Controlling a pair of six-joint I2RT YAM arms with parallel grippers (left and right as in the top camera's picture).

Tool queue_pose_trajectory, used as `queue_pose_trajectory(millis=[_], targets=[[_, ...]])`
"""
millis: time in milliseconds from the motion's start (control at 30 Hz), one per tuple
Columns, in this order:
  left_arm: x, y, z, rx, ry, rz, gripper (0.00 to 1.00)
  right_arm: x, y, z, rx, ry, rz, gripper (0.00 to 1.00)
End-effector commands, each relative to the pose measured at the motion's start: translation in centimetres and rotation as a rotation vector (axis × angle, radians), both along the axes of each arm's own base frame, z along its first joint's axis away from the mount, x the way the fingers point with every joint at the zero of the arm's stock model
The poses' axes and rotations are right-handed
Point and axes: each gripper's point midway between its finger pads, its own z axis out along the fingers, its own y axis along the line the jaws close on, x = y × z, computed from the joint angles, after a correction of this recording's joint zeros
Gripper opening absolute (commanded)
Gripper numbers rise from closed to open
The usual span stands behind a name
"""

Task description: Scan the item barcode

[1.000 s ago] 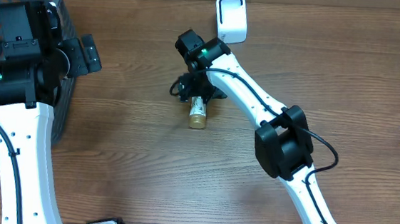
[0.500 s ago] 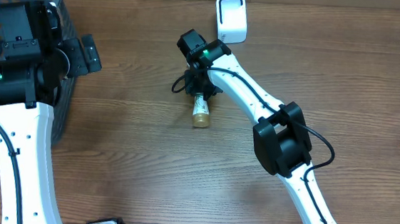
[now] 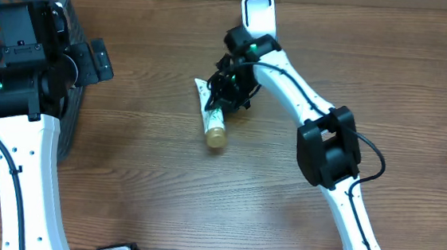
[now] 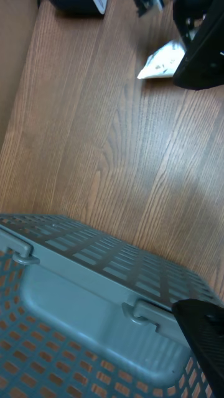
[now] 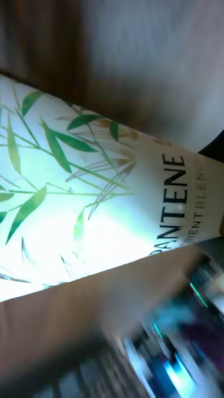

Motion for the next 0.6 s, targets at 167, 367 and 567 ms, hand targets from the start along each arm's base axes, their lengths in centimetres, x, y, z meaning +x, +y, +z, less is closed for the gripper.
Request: queue_pose_trajectory(millis=[167, 367, 567], targets=[[0.1, 0.2, 0.8, 0.020, -0.017, -0.006, 1.00, 0.7, -1.6, 6.2, 0.351, 0.239, -0.074, 0.26], [0.1, 0.2, 0.8, 0.020, -0.017, -0.006, 1.00, -0.1, -3.4, 5.9, 0.285, 0.340, -0.124, 0.27], [0.1, 0.2, 0.8, 0.020, -0.017, -0.006, 1.00, -1.1, -6.2, 1.7, -0.027, 0.274, -0.117, 0.63]])
